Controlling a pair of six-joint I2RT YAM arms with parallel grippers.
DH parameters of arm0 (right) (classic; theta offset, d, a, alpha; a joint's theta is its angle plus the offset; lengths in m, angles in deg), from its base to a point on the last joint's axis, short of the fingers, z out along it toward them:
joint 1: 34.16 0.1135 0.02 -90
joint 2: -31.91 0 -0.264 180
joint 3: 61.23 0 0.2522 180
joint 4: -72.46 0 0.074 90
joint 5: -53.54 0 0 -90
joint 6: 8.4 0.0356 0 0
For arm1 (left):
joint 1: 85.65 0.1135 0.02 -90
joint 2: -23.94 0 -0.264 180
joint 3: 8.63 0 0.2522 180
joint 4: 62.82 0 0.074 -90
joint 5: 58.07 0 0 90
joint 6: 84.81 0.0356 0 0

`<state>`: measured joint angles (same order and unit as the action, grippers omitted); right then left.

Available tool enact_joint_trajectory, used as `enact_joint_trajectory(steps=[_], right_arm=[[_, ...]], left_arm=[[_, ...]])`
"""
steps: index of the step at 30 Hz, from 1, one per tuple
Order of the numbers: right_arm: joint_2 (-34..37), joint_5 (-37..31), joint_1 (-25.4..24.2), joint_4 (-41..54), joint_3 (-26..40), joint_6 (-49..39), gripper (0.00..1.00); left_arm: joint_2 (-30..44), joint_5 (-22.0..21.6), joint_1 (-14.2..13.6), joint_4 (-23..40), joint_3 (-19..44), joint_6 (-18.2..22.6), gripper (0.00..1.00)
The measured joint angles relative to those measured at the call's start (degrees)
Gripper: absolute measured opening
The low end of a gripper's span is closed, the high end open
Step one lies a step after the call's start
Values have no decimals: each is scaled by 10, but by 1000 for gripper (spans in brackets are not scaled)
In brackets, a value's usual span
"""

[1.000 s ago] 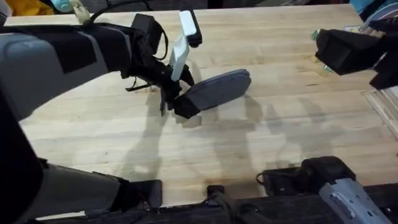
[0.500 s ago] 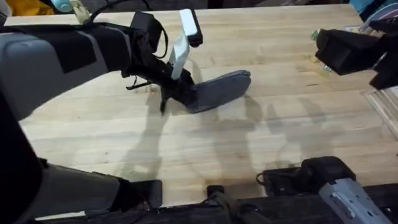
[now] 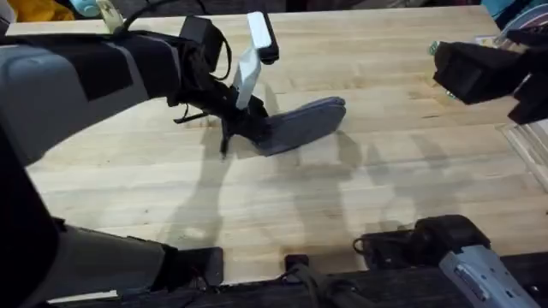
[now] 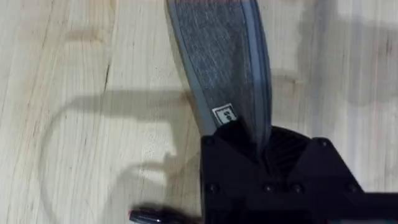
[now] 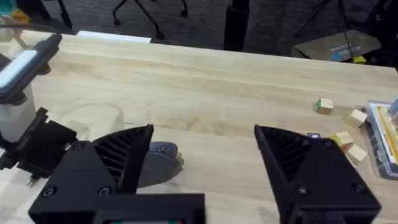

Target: Unzip the bag, pick up the pens from the table one at a time and place them inside, then zip the bag closed.

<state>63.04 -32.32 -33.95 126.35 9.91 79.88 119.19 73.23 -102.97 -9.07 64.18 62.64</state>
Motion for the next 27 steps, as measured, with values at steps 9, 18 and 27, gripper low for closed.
enact_joint_trajectory(steps=[9, 18, 27], right_arm=[[73, 40, 0, 0, 0, 7, 997], [205, 118, 0, -12, 0, 25, 996], [301, 246, -47, -33, 0, 30, 996]], left_arm=[[0, 0, 0, 0, 0, 0, 41], [0, 0, 0, 0, 0, 0, 40], [0, 0, 0, 0, 0, 0, 43]])
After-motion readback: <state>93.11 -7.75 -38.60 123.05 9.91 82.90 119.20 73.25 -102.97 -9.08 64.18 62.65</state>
